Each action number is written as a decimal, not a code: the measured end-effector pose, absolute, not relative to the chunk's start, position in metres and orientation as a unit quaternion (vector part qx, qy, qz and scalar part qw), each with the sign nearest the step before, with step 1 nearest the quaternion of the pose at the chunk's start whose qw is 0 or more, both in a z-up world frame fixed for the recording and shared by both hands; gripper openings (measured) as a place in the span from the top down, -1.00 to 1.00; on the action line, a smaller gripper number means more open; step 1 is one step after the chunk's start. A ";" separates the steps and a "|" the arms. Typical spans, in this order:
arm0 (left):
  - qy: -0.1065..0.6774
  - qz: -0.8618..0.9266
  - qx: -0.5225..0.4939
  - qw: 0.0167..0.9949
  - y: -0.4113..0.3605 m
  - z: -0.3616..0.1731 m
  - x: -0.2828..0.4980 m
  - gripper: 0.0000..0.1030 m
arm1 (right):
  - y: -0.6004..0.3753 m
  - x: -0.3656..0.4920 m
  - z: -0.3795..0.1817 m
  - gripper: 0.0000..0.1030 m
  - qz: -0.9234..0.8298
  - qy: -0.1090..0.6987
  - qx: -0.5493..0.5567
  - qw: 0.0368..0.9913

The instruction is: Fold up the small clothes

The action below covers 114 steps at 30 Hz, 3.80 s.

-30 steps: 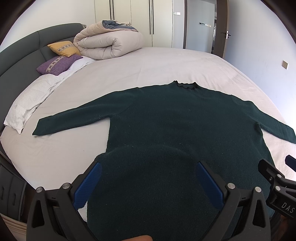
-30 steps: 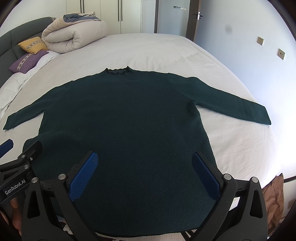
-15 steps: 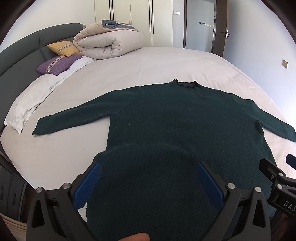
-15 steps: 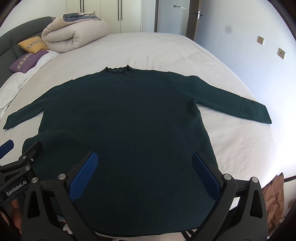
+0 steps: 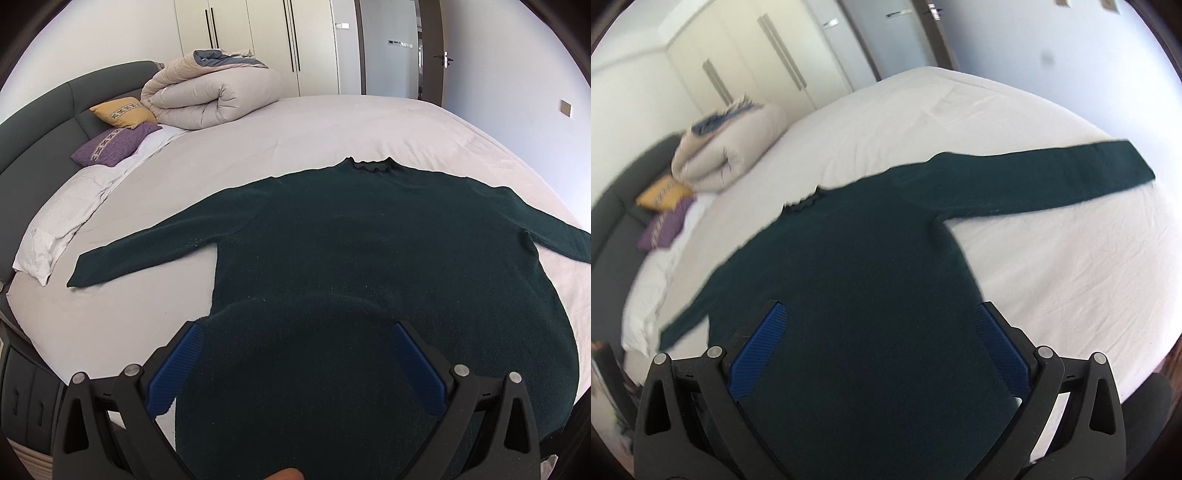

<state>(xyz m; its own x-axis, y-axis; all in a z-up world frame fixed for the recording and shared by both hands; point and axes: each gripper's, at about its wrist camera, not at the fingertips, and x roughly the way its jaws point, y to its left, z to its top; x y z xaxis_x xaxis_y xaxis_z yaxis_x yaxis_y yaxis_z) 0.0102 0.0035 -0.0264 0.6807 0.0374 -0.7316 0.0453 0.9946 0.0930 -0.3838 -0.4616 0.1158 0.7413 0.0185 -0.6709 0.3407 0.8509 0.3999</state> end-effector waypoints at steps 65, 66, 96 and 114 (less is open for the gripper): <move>0.580 -0.364 -0.331 0.649 -0.129 -0.097 0.275 -0.51 | -0.326 -0.161 -0.001 0.89 -0.133 0.291 -0.365 0.875; 0.589 -0.365 -0.333 0.640 -0.132 -0.102 0.277 0.02 | -0.324 -0.165 0.000 0.89 -0.131 0.288 -0.368 0.874; 0.567 -0.206 -0.169 0.779 0.030 -0.104 0.322 0.85 | -0.625 -0.153 0.048 -0.34 0.072 0.336 0.376 0.861; 0.557 -0.209 -0.140 0.791 0.023 -0.116 0.305 0.78 | -0.614 0.029 -0.063 -0.34 0.126 0.401 0.505 0.754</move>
<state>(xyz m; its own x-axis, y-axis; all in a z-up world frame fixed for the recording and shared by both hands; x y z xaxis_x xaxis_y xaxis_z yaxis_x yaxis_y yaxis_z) 0.3054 0.0234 -0.1156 0.2909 -0.4872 -0.8235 0.1756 0.8732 -0.4546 0.0294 -0.6136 -0.0628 0.6472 0.5945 -0.4772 0.2155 0.4578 0.8625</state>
